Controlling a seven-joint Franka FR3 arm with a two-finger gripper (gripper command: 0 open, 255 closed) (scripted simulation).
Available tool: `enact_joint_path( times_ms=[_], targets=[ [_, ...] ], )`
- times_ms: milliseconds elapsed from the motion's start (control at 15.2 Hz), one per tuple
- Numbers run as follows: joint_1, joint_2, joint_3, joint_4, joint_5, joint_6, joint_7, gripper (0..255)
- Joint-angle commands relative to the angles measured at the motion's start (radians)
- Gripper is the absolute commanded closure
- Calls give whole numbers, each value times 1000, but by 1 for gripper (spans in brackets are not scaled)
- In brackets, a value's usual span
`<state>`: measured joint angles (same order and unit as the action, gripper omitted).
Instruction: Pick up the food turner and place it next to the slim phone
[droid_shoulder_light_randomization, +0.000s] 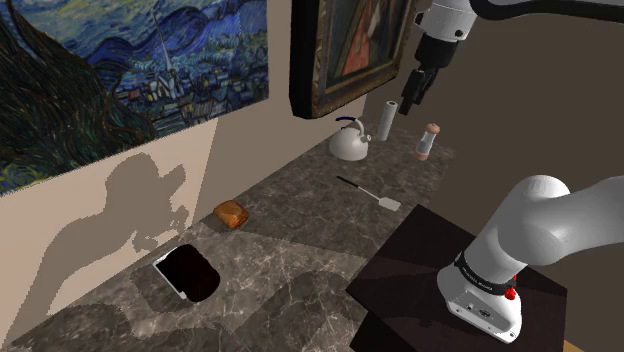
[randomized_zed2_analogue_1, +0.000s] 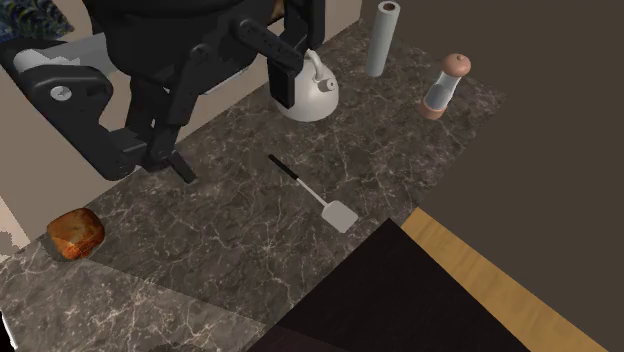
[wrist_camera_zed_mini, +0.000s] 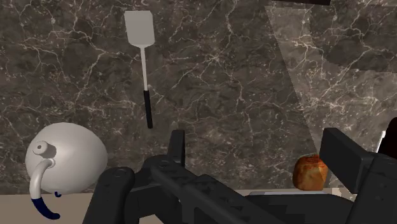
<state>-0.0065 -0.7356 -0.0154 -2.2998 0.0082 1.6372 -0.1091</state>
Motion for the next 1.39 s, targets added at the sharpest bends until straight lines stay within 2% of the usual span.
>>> enact_joint_path(
  times_ms=[0, 660, 1320],
  targets=[
    [0, 0, 0, 0, 0, 0, 0, 0],
    [-32, 94, -76, -245, -44, 337, -79, 0],
    [-57, 361, -164, -357, -64, 715, -170, 0]
  ],
)
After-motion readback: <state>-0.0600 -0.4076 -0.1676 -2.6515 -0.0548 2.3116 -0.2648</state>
